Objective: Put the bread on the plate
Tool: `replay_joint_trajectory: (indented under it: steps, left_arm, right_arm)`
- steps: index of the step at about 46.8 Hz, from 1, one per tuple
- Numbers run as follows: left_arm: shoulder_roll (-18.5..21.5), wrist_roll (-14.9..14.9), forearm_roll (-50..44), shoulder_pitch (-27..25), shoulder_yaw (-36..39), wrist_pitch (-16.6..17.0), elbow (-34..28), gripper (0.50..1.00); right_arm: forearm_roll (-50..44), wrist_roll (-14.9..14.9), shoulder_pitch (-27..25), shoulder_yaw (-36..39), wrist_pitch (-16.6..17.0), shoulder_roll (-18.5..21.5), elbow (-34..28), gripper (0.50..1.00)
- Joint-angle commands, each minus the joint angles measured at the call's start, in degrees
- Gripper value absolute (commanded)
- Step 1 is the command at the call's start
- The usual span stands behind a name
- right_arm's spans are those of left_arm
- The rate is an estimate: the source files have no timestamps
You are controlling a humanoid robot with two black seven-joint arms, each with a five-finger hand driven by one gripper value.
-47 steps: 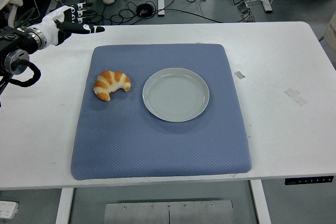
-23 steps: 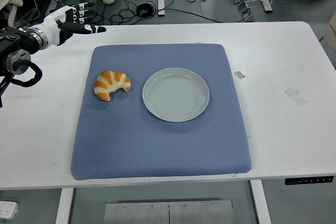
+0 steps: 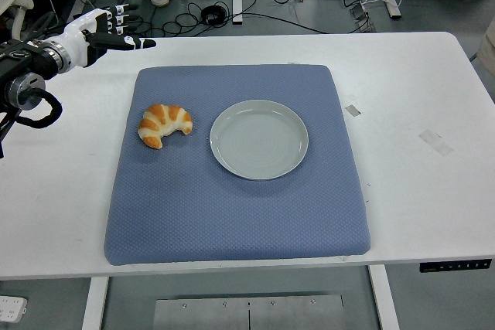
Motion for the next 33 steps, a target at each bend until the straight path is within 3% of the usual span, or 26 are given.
replay_joint_trajectory:
  steps: [1,33]
  left_arm:
    - [0.0,0.0,0.0,0.0,0.0,0.0,0.0,0.969]
    - [-0.5,0.0,0.0,0.0,0.0,0.0,0.8,0.969]
  right_arm:
    - [0.0,0.0,0.0,0.0,0.0,0.0,0.0,1.0]
    - [0.0,0.0,0.0,0.0,0.0,0.0,-0.1,1.0]
